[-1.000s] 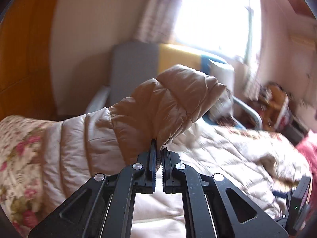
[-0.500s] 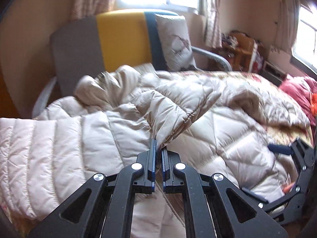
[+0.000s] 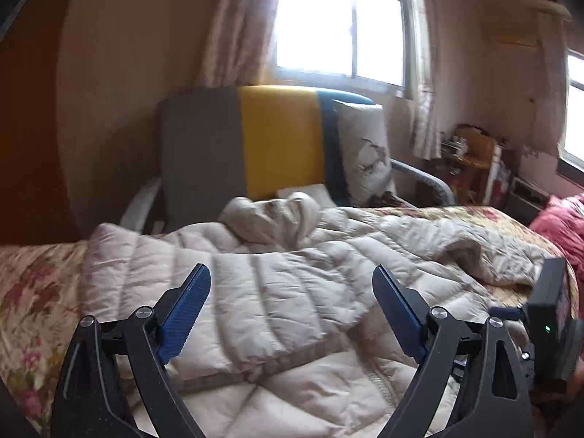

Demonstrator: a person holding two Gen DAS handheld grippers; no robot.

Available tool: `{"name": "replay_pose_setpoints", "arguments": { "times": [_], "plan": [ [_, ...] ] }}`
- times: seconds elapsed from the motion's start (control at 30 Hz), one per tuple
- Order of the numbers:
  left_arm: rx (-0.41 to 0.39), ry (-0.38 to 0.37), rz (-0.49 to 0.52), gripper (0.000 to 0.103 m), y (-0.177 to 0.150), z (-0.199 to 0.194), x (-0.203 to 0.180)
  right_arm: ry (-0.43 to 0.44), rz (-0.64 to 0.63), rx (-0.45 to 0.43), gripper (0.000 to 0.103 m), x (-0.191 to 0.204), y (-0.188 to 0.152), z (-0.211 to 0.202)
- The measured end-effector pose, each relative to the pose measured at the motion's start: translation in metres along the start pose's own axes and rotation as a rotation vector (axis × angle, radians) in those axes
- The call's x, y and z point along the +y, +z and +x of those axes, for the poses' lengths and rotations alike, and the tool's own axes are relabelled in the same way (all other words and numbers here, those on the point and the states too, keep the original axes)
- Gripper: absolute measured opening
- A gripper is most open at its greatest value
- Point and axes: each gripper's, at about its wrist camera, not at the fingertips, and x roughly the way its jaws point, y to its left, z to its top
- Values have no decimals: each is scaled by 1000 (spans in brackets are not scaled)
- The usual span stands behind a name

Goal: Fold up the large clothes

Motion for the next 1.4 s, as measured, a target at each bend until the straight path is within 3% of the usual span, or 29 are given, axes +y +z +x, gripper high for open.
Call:
{"name": "replay_pose_setpoints", "arguments": {
  "times": [0.1, 0.17, 0.23, 0.33, 0.43, 0.47, 0.57, 0.73, 0.83, 0.9, 0.97, 1.1, 1.17, 1.3, 1.4],
  "plan": [
    [25, 184, -174, 50, 1, 1, 55, -1, 0, 0, 101, 0, 0, 0],
    [33, 301, -296, 46, -3, 2, 95, 0, 0, 0, 101, 0, 0, 0],
    [48, 353, -356, 45, -7, 2, 118, 0, 0, 0, 101, 0, 0, 0],
    [104, 324, -336, 40, -13, 16, 129, 0, 0, 0, 101, 0, 0, 0],
    [193, 305, -253, 35, -14, 50, 125, -1, 0, 0, 101, 0, 0, 0],
    [233, 306, -249, 31, -14, 66, 127, -1, 0, 0, 101, 0, 0, 0],
    [335, 294, -238, 31, -23, 104, 133, -2, 0, -1, 101, 0, 0, 0],
    [330, 337, -119, 31, -38, 118, 115, 0, 1, 0, 101, 0, -1, 0],
    [277, 335, -143, 35, -37, 98, 115, -1, 1, 0, 101, 0, 0, 0],
    [222, 315, -172, 65, -35, 77, 112, -2, 1, -1, 101, 0, 0, 0],
    [164, 291, -178, 79, -37, 59, 108, -6, -1, -3, 101, 1, 0, 0],
    [172, 252, -209, 79, -46, 53, 114, -57, -31, 22, 101, 6, 11, -8],
    [184, 240, -233, 79, -48, 56, 118, -51, -34, -14, 101, 8, 27, -20],
    [203, 243, -232, 80, -52, 60, 117, -75, 28, -118, 101, 9, 76, -32],
    [209, 242, -225, 83, -54, 62, 117, -78, 94, -129, 101, 10, 111, -13]
  ]
}}
